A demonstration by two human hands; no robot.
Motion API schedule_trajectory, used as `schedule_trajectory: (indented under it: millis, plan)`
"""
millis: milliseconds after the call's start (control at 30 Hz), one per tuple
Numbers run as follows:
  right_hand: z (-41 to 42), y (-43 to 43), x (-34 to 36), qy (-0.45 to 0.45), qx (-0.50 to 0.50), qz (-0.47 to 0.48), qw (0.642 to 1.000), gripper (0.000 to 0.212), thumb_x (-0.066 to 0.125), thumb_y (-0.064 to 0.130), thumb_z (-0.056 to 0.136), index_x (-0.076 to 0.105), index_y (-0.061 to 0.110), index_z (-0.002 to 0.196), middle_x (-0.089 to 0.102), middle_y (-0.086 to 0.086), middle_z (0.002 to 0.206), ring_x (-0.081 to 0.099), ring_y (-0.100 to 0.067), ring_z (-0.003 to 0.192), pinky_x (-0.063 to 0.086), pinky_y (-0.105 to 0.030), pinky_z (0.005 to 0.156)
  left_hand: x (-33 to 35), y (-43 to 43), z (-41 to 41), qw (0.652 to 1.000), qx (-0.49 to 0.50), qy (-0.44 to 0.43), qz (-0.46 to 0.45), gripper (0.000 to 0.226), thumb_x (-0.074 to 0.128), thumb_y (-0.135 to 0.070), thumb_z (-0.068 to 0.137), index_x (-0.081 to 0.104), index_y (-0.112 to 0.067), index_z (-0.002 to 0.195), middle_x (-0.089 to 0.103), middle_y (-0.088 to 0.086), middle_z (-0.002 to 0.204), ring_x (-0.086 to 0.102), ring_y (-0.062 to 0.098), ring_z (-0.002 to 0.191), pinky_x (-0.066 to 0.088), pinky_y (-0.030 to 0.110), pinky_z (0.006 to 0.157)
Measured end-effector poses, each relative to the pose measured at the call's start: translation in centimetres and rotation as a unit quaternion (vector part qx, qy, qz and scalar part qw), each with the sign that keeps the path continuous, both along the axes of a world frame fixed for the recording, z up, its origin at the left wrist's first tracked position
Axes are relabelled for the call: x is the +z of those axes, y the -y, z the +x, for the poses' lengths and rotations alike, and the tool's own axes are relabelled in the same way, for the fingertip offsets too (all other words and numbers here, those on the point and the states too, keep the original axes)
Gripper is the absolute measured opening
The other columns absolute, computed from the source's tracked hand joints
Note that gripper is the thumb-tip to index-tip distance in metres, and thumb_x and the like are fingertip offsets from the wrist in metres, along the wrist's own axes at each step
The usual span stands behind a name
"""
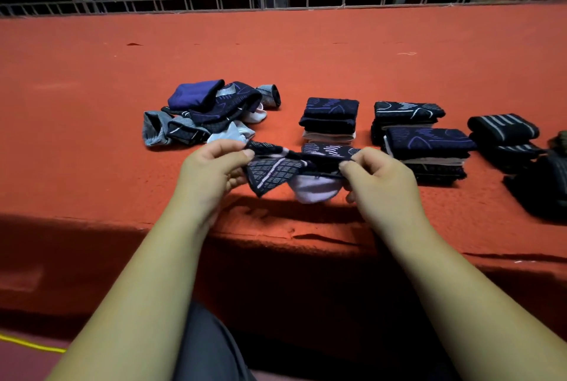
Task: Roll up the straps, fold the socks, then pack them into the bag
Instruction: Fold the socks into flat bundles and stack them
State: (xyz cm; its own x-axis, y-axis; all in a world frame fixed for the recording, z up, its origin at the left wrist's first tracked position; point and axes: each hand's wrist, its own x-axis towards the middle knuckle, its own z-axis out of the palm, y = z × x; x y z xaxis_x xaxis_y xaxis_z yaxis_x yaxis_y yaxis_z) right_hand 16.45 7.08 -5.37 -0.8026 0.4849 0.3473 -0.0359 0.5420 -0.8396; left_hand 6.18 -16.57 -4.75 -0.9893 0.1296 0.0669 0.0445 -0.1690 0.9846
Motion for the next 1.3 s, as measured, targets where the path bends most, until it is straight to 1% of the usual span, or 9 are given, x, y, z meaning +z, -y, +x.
schedule_trajectory:
  millis: [367, 567, 633, 700, 800, 933, 1067, 1167, 1300]
  plan:
    - [1.9, -3.6, 1.9, -0.074, -0.085, -0.215, 0.970, 0.023, 0.065, 0.030, 0.091, 0.063, 0.015, 0.073, 0.061, 0.003, 0.063, 0.059, -0.015, 0.056, 0.044, -0.039, 0.067, 0.0, 0.5, -1.8, 0.979, 0.144, 0.068, 0.130, 0.016, 0.064, 0.004, 0.094, 0.068, -0.012, 0.095, 0.072, -0.003, 0.063, 0.063, 0.007, 0.050, 0.053, 0.026, 0.059]
    - [1.9, -3.7, 1.7, -0.079, 0.005, -0.481, 0.873, 0.017, 0.064, 0.026, 0.100, 0.064, 0.021, 0.084, 0.054, -0.001, 0.070, 0.032, -0.012, 0.042, 0.038, -0.030, 0.052, 0.2, -1.2, -0.6, 0.984, 0.148, 0.060, 0.085, 0.011, 0.063, -0.002, 0.082, 0.072, -0.008, 0.085, 0.069, 0.004, 0.072, 0.062, 0.022, 0.064, 0.047, 0.029, 0.060]
    - [2.1, -4.1, 1.3, -0.059, 0.083, -0.413, 0.905, 0.028, 0.060, 0.031, 0.105, 0.068, 0.012, 0.086, 0.059, -0.017, 0.073, 0.044, -0.021, 0.049, 0.044, -0.038, 0.060, 0.5, -1.3, 0.3, 0.998, 0.056, 0.042, 0.003, 0.034, 0.059, -0.009, 0.069, 0.076, -0.006, 0.098, 0.068, 0.011, 0.083, 0.062, 0.026, 0.073, 0.047, 0.034, 0.065]
    - [2.7, -4.1, 1.1, -0.050, 0.130, -0.326, 0.935, 0.033, 0.059, 0.034, 0.107, 0.075, 0.005, 0.102, 0.072, -0.032, 0.098, 0.066, -0.037, 0.078, 0.052, -0.056, 0.079, 0.9, -1.3, 1.4, 0.992, -0.087, 0.037, -0.079, 0.051, 0.054, -0.012, 0.067, 0.078, -0.015, 0.112, 0.057, 0.010, 0.076, 0.051, 0.023, 0.059, 0.038, 0.030, 0.056]
    - [3.3, -4.7, 1.1, -0.027, 0.126, -0.238, 0.963, 0.026, 0.060, 0.030, 0.108, 0.079, 0.013, 0.110, 0.081, -0.013, 0.108, 0.076, -0.037, 0.105, 0.057, -0.059, 0.101, 1.5, -1.4, 2.8, 0.953, -0.198, 0.012, -0.228, 0.036, 0.053, -0.007, 0.086, 0.078, -0.018, 0.109, 0.050, 0.004, 0.066, 0.040, 0.016, 0.048, 0.029, 0.024, 0.051]
    - [3.8, -5.3, 0.7, 0.031, 0.102, -0.085, 0.991, 0.028, 0.059, 0.035, 0.108, 0.078, 0.018, 0.098, 0.080, 0.005, 0.085, 0.074, -0.014, 0.081, 0.056, -0.038, 0.082, 0.6, -2.7, 3.1, 0.865, -0.059, -0.223, -0.446, 0.008, 0.072, -0.024, 0.095, 0.076, -0.030, 0.097, 0.069, -0.010, 0.086, 0.063, 0.006, 0.077, 0.050, 0.032, 0.076]
    - [4.1, -5.3, 1.0, 0.047, 0.094, -0.015, 0.994, 0.027, 0.064, 0.018, 0.101, 0.064, 0.010, 0.076, 0.047, -0.001, 0.057, 0.047, -0.021, 0.049, 0.034, -0.032, 0.053, 1.9, -5.7, 6.4, 0.830, -0.117, -0.405, -0.365, 0.005, 0.075, -0.032, 0.093, 0.073, -0.029, 0.097, 0.066, -0.013, 0.089, 0.060, 0.008, 0.086, 0.044, 0.024, 0.078]
    - [3.9, -4.7, 1.4, 0.021, 0.140, -0.314, 0.939, 0.039, 0.056, 0.021, 0.107, 0.053, 0.017, 0.069, 0.040, -0.002, 0.052, 0.023, -0.015, 0.039, 0.031, -0.027, 0.046, 2.2, -8.4, 8.6, 0.769, -0.150, -0.451, -0.427, 0.037, 0.069, -0.067, 0.083, 0.068, -0.033, 0.097, 0.064, -0.017, 0.091, 0.056, 0.008, 0.091, 0.048, 0.031, 0.084]
    - [4.2, -4.6, 1.5, 0.017, 0.168, -0.358, 0.918, 0.028, 0.057, 0.021, 0.108, 0.057, 0.013, 0.082, 0.050, 0.002, 0.058, 0.021, -0.010, 0.040, 0.032, -0.027, 0.044, 1.6, -10.2, 8.9, 0.788, -0.073, -0.414, -0.450, 0.041, 0.064, -0.075, 0.077, 0.067, -0.035, 0.087, 0.063, -0.020, 0.085, 0.055, 0.008, 0.089, 0.051, 0.042, 0.083]
